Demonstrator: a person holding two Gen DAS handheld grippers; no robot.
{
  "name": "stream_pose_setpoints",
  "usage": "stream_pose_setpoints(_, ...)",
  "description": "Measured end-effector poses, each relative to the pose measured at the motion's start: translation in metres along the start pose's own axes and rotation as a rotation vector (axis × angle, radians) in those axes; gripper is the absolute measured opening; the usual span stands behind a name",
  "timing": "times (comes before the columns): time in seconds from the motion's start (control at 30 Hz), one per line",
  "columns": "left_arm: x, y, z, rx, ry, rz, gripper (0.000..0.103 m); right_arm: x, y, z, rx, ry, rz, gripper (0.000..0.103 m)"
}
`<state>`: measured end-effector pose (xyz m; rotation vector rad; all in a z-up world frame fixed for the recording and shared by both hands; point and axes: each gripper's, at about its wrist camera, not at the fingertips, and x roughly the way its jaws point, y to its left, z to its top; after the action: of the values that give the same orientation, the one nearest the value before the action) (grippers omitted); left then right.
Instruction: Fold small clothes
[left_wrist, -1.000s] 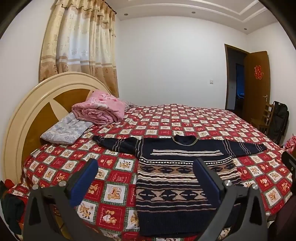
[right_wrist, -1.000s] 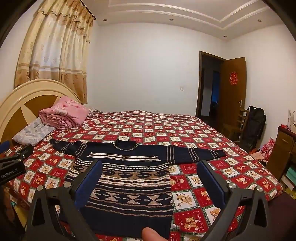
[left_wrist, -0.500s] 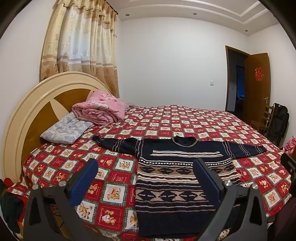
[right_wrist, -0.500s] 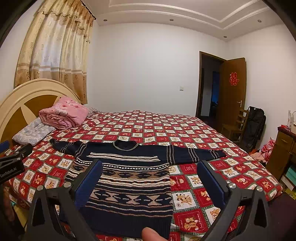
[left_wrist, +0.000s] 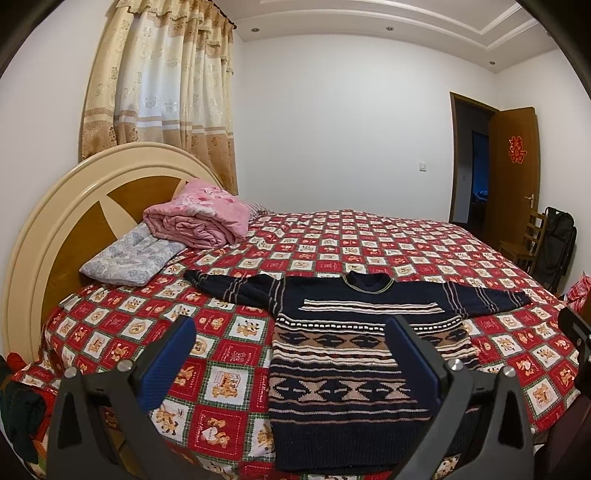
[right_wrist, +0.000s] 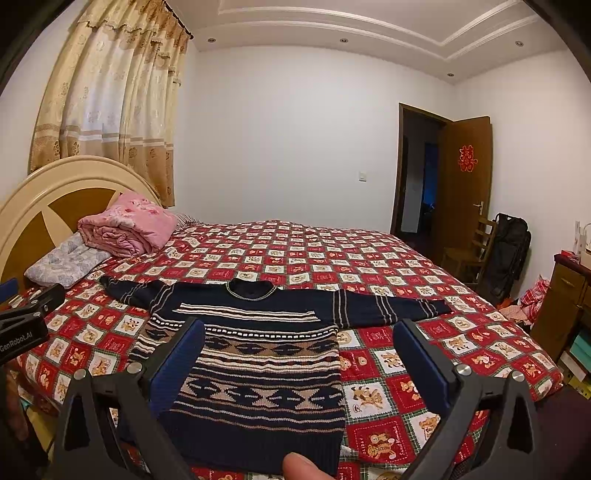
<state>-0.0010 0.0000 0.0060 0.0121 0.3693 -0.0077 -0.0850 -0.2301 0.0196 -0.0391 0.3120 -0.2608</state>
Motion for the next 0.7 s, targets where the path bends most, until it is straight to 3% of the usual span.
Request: stream_pose_setpoints(0.7, -0.0006, 0.0012, 0.0, -0.005, -0.002, -0.001, 0.103, 0.0004, 0.0018, -0.0003, -0.004, 0.002, -0.002, 0.102)
